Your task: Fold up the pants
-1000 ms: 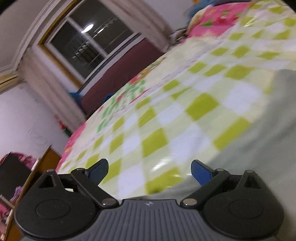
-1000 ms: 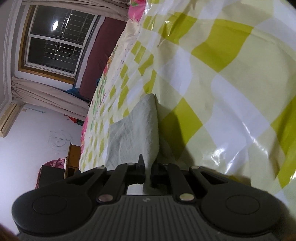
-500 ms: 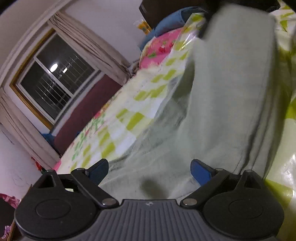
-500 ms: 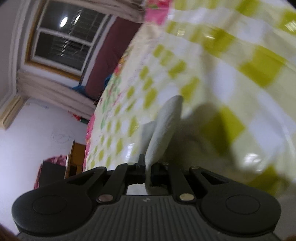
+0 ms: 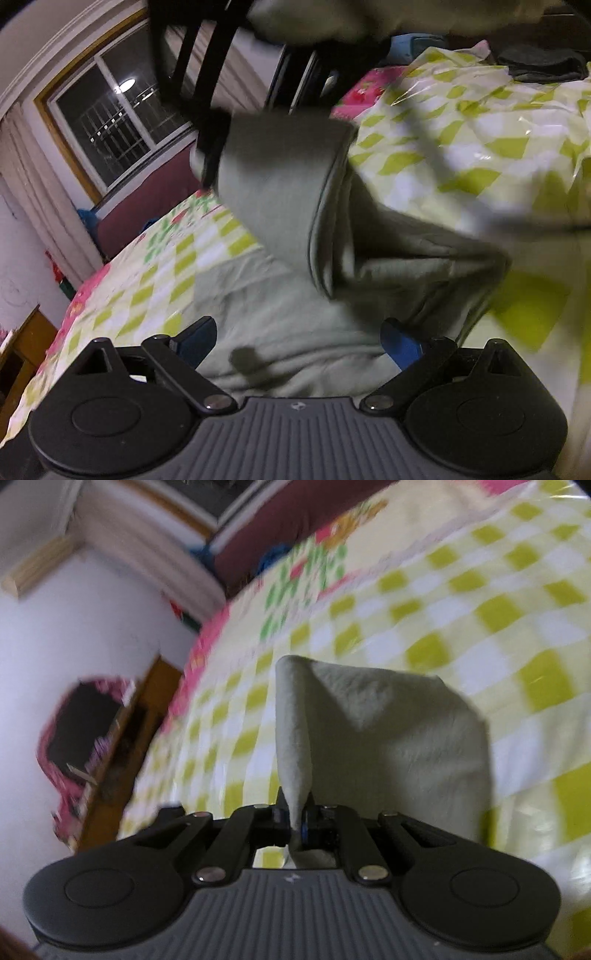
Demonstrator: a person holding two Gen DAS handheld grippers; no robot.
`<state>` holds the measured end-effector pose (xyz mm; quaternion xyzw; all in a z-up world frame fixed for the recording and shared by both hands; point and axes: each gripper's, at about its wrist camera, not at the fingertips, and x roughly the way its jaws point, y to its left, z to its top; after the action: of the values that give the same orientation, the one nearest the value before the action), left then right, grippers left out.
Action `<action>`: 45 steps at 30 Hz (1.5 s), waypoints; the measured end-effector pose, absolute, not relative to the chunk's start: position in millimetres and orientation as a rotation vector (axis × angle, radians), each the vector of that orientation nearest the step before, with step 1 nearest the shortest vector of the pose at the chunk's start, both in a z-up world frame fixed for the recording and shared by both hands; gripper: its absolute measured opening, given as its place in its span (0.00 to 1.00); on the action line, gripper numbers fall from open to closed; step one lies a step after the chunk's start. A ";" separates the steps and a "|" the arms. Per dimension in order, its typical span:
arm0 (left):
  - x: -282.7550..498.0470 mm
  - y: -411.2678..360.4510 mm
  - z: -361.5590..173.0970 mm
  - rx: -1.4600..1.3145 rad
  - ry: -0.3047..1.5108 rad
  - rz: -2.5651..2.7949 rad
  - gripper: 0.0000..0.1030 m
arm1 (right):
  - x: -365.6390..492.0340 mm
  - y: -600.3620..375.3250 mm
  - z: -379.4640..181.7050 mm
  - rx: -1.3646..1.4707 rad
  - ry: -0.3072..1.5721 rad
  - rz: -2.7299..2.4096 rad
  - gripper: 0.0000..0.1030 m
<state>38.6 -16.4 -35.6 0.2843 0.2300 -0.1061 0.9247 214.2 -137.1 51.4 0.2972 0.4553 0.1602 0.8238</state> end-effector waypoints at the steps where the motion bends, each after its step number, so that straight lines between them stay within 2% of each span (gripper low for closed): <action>1: 37.8 -10.6 -36.2 0.575 0.477 -0.216 1.00 | 217.0 -125.8 46.1 0.627 0.989 0.334 0.06; 17: 55.2 22.3 -34.4 0.426 0.516 -0.257 1.00 | 236.1 -67.2 20.7 0.519 1.099 0.242 0.11; 25: 58.0 38.1 -29.1 0.381 0.511 -0.216 1.00 | 242.6 -49.8 30.2 0.498 1.105 0.270 0.22; 39: 56.1 70.8 -24.7 0.284 0.560 -0.148 1.00 | 232.9 -100.8 36.5 0.494 1.035 0.213 0.23; 45: 34.7 71.9 -18.4 0.293 0.564 -0.109 1.00 | 266.5 -69.2 11.9 0.435 1.068 0.295 0.23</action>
<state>34.7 71.9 -18.4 0.1438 0.2772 -0.0534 0.9485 266.5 -69.2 11.9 0.2050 0.5028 0.1388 0.8282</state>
